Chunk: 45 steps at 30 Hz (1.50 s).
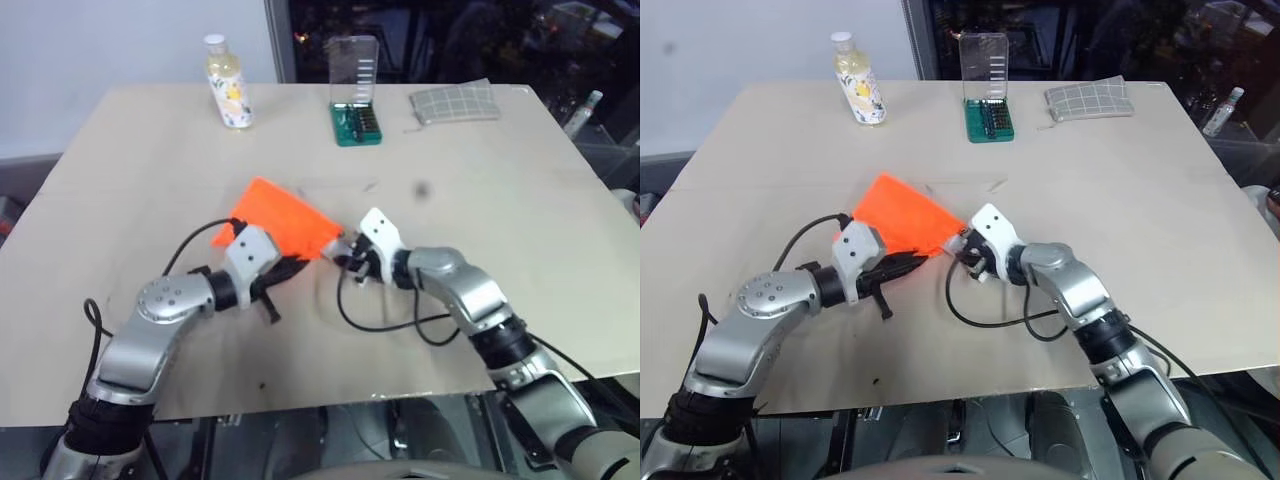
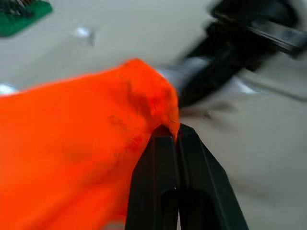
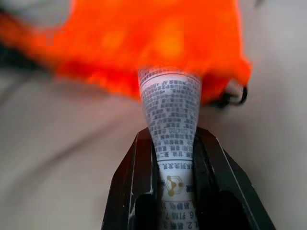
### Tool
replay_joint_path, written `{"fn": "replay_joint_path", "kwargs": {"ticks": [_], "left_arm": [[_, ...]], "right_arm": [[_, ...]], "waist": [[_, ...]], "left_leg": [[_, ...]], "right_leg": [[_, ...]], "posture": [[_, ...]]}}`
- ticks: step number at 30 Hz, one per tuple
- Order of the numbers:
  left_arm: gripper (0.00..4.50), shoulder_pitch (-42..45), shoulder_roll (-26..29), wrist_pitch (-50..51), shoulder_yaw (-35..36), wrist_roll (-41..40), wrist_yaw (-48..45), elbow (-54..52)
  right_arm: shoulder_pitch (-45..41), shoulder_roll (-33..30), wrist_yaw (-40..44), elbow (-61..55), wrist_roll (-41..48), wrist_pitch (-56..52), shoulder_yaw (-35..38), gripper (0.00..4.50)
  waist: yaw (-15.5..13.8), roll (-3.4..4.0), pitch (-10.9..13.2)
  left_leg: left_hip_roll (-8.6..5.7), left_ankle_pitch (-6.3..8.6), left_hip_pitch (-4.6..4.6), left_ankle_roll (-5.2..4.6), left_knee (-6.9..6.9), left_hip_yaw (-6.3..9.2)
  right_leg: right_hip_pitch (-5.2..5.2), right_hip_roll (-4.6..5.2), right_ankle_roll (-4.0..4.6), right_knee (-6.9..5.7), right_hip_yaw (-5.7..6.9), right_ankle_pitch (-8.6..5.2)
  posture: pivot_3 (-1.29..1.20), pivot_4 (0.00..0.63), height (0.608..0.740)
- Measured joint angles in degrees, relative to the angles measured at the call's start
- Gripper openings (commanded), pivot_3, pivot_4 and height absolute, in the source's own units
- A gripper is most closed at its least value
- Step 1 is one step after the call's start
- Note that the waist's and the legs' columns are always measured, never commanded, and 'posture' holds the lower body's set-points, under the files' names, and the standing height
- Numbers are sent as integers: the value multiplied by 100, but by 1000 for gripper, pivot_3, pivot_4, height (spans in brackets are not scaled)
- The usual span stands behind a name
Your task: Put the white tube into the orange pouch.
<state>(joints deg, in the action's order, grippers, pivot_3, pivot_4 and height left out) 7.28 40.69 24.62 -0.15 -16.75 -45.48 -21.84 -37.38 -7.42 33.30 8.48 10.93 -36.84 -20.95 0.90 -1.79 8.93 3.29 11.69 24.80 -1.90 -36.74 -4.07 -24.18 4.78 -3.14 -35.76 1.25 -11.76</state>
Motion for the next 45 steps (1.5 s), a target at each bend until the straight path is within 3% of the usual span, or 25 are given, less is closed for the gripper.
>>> {"fn": "replay_joint_path", "kwargs": {"ticks": [14, 17, 23, 32, 33, 34, 36, 39, 41, 45], "left_arm": [[0, 228, -25, -106, -23, 407, 221, 6], [0, 309, -25, 58, 185, 299, 278, 9], [0, 404, -44, 205, 316, 165, 336, 9], [0, 395, -44, 249, 423, 94, 347, 34], [0, 395, -44, 249, 429, 94, 351, 44], [0, 394, -46, 248, 432, 96, 351, 62], [0, 394, -70, 231, 433, 89, 346, 122], [0, 397, -237, 154, 504, -31, 345, 300], [0, 416, -309, 109, 582, -106, 346, 469], [0, 703, -393, -78, 862, -287, 265, 1074]], "right_arm": [[-1023, 599, -188, 2117, -1641, 2534, -804, 324], [-1296, 559, -465, 2679, -2410, 3838, -1123, 324], [-1644, 671, -1024, 3382, -3090, 4972, -1291, 324], [-2052, 1166, -1601, 4548, -3357, 5374, -1143, 324], [-2072, 1195, -1589, 4605, -3356, 5389, -1119, 1286], [-2087, 1242, -1578, 4695, -3352, 5425, -1069, 1580], [-2142, 1289, -1575, 4836, -3361, 5479, -1046, 2726], [-2088, 1207, -1398, 4651, -3253, 5460, -910, 3872], [-1895, 1146, -1112, 4326, -3017, 5383, -718, 3872], [-838, 757, 78, 2556, -2054, 4295, -273, 3872]], "waist": [[41, 3, 2], [92, 3, 2], [144, 3, 2], [150, 4, 3], [149, 3, 3], [148, 4, 3], [149, 4, 3], [141, 5, 3], [138, 3, 2], [82, 2, 2]], "left_leg": [[0, 0, -1, 1, 6, -6], [-1, -1, 0, 2, 9, -6], [-1, -2, -2, 4, 12, -5], [-1, -6, -3, 11, 22, -4], [-1, -6, -3, 11, 23, -3], [0, -6, -4, 12, 23, -2], [-1, -6, -3, 12, 24, -4], [-1, -6, -2, 12, 24, -2], [-1, -7, -2, 12, 24, -1], [-3, -6, -1, 11, 22, 2]], "right_leg": [[-4, 0, -1, -1, -2, 0], [-6, 1, -2, 0, -2, 0], [-6, 1, -2, -2, -2, 0], [-8, 0, -1, -2, -2, 1], [-7, 0, -1, -2, -2, 1], [-7, 0, -1, -2, -1, 1], [-8, 0, -1, -2, -2, 1], [-8, 2, -1, -2, -1, 1], [-7, 1, -9, -3, -1, 5], [-1, 2, -23, -2, 3, 13]], "posture": [[0, 150, 740], [0, 150, 740], [0, 150, 740], [0, 150, 740], [0, 150, 740], [0, 150, 740], [0, 150, 740], [0, 150, 740], [0, 150, 740], [0, 150, 740]]}}
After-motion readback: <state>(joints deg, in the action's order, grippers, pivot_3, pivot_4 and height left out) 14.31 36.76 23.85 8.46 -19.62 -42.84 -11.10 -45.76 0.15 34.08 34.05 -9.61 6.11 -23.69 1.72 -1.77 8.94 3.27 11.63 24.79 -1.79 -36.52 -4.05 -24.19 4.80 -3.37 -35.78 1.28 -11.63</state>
